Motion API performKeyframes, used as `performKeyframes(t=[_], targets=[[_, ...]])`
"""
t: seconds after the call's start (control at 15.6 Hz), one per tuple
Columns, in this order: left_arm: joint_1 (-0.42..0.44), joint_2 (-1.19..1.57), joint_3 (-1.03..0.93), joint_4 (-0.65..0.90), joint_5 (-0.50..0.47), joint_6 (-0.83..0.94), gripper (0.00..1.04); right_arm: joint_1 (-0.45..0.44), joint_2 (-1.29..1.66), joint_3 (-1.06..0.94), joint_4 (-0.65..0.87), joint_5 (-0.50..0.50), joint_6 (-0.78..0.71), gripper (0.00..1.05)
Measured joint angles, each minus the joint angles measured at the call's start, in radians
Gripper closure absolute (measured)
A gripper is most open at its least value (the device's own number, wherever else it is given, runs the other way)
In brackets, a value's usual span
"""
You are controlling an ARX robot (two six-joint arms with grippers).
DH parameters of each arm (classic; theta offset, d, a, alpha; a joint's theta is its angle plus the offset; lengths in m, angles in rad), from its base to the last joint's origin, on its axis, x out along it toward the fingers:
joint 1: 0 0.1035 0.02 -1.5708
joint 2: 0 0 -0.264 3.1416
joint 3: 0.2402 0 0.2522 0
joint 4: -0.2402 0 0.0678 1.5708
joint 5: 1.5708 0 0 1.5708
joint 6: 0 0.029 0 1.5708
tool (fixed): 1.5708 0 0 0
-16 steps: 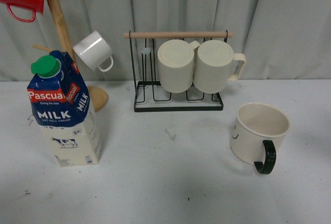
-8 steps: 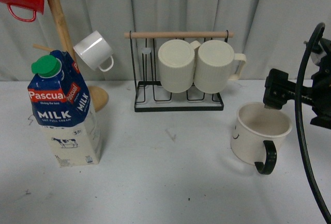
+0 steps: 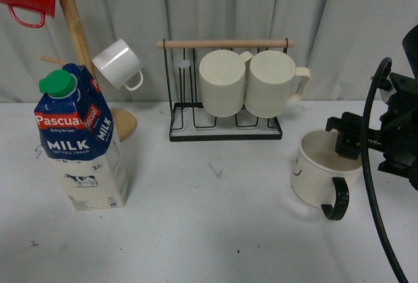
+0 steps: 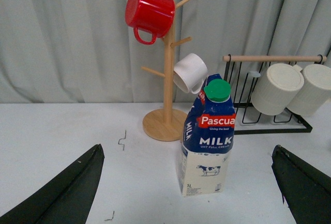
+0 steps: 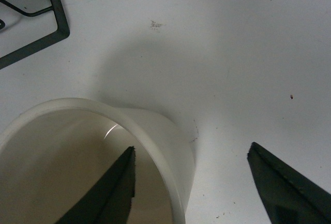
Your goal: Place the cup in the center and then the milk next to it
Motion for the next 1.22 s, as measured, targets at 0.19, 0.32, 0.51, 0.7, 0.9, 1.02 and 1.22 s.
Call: performKeyframes(t=[0.19, 0.32, 0.51, 0.7, 0.9, 1.02, 1.22], targets=[[0.000, 0.000, 0.000, 0.000, 0.000, 0.000, 0.07, 0.000, 0.000, -0.003, 0.007, 0.000, -0.001, 0.73], [0.000, 0.000, 0.000, 0.000, 0.000, 0.000, 0.07, 0.002, -0.009, -0.015, 0.000, -0.005, -0.004, 0.96], [0.000, 0.000, 0.000, 0.000, 0.000, 0.000, 0.07, 0.032, -0.077, -0.032, -0.013, -0.018, -0.007, 1.02], [0.000, 0.000, 0.000, 0.000, 0.000, 0.000, 0.07, 0.123, -0.101, 0.008, -0.042, -0.013, -0.007, 1.02], [0.000, 0.000, 0.000, 0.000, 0.000, 0.000, 0.07, 0.200, -0.039, 0.086, -0.097, -0.002, -0.008, 1.02], [0.000, 0.000, 0.000, 0.000, 0.000, 0.000, 0.07, 0.257, 0.014, 0.167, -0.180, 0.010, -0.008, 1.02], [0.000, 0.000, 0.000, 0.000, 0.000, 0.000, 0.07, 0.269, 0.039, 0.203, -0.231, 0.015, -0.023, 1.02]])
